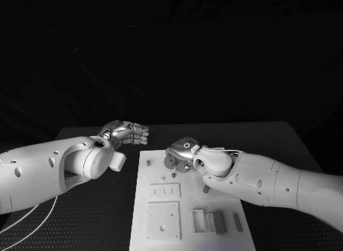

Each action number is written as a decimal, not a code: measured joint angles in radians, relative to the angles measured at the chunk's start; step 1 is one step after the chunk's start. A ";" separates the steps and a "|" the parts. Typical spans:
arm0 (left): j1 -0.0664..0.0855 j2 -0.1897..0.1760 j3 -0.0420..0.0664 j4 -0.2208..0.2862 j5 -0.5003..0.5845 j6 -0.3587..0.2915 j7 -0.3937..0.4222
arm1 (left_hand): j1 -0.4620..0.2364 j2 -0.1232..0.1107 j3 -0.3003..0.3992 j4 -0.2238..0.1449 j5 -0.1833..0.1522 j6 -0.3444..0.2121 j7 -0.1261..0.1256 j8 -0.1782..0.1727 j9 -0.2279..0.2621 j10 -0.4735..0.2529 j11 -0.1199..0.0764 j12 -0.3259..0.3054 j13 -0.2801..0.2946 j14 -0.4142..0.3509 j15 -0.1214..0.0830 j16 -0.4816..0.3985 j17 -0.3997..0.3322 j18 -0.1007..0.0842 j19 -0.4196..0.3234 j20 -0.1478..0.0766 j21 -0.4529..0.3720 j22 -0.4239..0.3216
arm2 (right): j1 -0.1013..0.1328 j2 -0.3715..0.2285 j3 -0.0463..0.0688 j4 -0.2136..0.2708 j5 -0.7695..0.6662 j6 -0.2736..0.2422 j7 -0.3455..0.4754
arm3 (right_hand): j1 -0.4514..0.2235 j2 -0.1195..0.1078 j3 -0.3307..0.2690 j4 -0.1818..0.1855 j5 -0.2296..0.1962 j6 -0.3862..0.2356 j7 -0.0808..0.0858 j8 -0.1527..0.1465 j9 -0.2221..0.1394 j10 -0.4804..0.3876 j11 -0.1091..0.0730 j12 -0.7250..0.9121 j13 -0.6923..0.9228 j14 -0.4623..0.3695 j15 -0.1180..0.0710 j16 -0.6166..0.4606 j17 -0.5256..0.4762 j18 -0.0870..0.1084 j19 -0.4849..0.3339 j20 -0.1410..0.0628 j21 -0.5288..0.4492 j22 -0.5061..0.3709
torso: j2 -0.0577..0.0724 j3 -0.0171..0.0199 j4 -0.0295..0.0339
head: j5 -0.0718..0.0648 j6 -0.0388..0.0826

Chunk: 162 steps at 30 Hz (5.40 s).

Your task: Assemble the parts on the task board

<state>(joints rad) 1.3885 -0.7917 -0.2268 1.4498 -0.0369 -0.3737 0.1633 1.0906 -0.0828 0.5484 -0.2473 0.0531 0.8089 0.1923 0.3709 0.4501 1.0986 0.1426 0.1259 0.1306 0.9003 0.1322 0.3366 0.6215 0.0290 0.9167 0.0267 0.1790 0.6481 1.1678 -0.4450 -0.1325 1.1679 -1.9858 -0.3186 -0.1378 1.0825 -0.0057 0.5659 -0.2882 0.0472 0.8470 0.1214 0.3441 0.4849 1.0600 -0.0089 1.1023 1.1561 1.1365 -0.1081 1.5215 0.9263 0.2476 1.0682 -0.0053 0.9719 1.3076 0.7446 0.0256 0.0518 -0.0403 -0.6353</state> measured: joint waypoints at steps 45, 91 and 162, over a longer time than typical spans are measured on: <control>0.000 -0.006 0.000 0.000 0.000 0.000 0.000 | 0.000 0.000 0.000 0.000 0.000 0.000 0.000 0.000 0.000 0.000 0.000 -0.004 0.000 0.000 0.000 0.000 0.003 0.000 0.000 0.000 -0.004 0.001 | -0.004 -0.020 -0.002 0.020 -0.033 -0.015 -0.034 | 0.009 0.001 -0.003 -0.003 0.000 0.000 0.000 0.000 0.000 0.007 0.000 0.000 -0.002 0.007 0.000 0.000 0.010 0.000 0.000 0.001 0.000 0.000 | 0.000 0.0000 -0.0007 | 0.002 -0.002; 0.000 -0.010 0.000 0.002 0.000 0.000 0.000 | 0.000 0.000 0.000 0.000 0.000 -0.004 0.004 0.000 0.000 0.000 0.000 -0.004 0.000 0.000 0.000 -0.004 0.006 0.000 0.000 0.000 -0.004 0.003 | -0.006 -0.022 -0.001 0.027 -0.043 -0.003 -0.053 | 0.003 -0.006 -0.001 -0.001 -0.001 0.004 -0.004 0.000 0.001 0.006 -0.002 0.000 -0.005 0.007 -0.005 0.000 -0.007 0.000 0.007 0.000 0.000 0.000 | 0.000 -0.0002 -0.0003 | -0.004 -0.006; 0.000 -0.012 0.000 0.003 0.000 0.000 -0.001 | 0.000 0.000 -0.002 0.002 0.000 -0.007 0.000 0.000 0.000 -0.003 0.003 -0.008 0.000 0.000 0.000 -0.008 0.010 0.000 0.000 0.000 -0.004 0.005 | -0.018 -0.030 -0.006 0.001 0.153 -0.005 -0.016 | 0.065 -0.061 0.052 0.000 -0.001 -0.037 0.027 -0.106 -0.026 -0.037 0.043 -0.012 -0.013 -0.038 0.040 -0.005 -0.020 0.000 -0.022 0.010 -0.014 0.000 | 0.000 -0.0006 0.0002 | -0.001 -0.012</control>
<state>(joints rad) 1.3887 -0.8035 -0.2267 1.4527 -0.0368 -0.3739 0.1626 1.0907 -0.0828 0.5460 -0.2449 0.0531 0.8018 0.1926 0.3709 0.4501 1.0953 0.1460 0.1184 0.1306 0.9004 0.1322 0.3288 0.6316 0.0287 0.9167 0.0267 0.1751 0.6532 1.1499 -0.4746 -0.1388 1.1689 -1.8330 -0.3236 -0.1535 1.1476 -0.0663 0.6183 -0.2885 0.0465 0.8096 0.1483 0.2381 0.4591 1.0226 0.0337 1.0906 1.1435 1.0985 -0.0682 1.5169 0.9067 0.2471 1.0465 0.0048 0.9584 1.3076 0.7445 0.0250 0.0520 -0.0408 -0.6469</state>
